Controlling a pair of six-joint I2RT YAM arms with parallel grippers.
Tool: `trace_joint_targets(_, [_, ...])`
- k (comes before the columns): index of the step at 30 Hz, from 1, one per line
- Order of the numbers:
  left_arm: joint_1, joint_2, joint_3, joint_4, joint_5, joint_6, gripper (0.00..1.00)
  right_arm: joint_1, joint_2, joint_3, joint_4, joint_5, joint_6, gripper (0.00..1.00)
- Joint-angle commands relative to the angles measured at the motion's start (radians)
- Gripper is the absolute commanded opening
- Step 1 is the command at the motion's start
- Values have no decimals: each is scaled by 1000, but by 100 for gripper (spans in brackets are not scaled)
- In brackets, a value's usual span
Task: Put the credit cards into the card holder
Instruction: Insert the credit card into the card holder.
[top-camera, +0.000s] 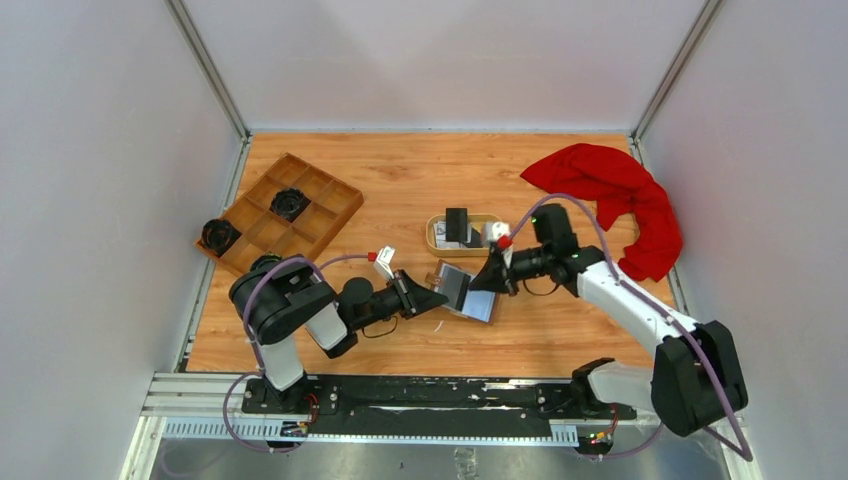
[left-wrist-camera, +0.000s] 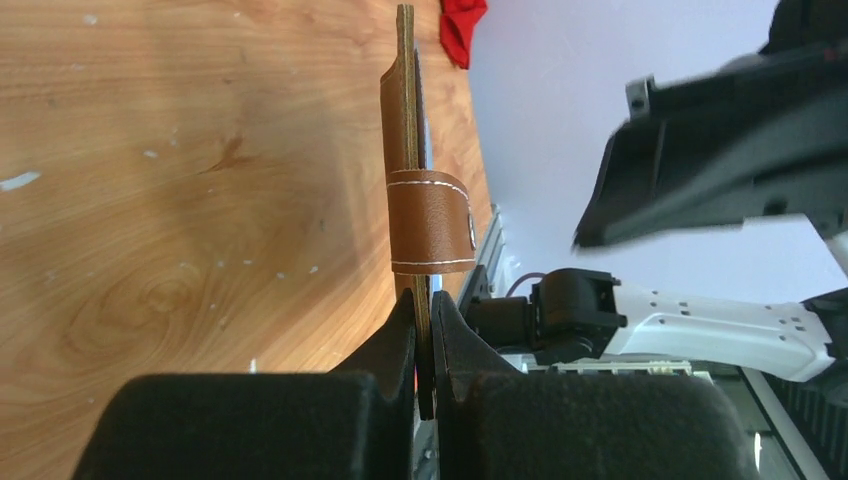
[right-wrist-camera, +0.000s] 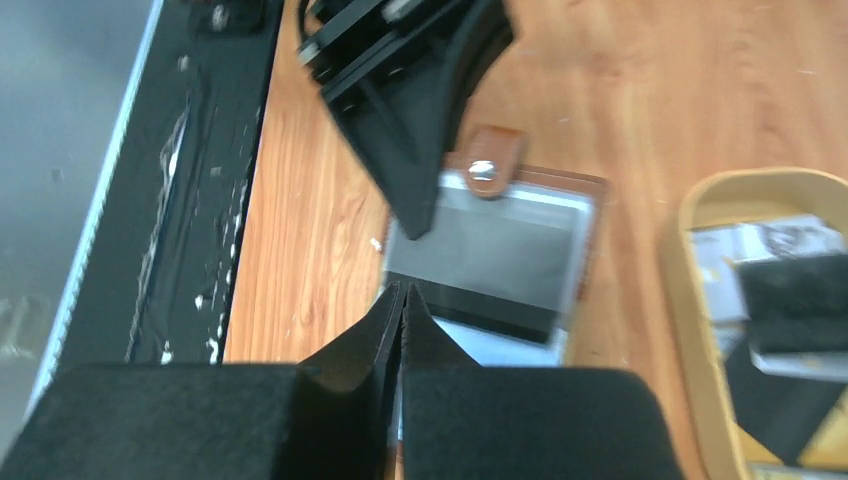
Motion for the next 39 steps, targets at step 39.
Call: trace_joint_targets(39, [-18, 196, -42, 51, -3, -25, 4, 497, 264, -62, -22, 801, -644, 0])
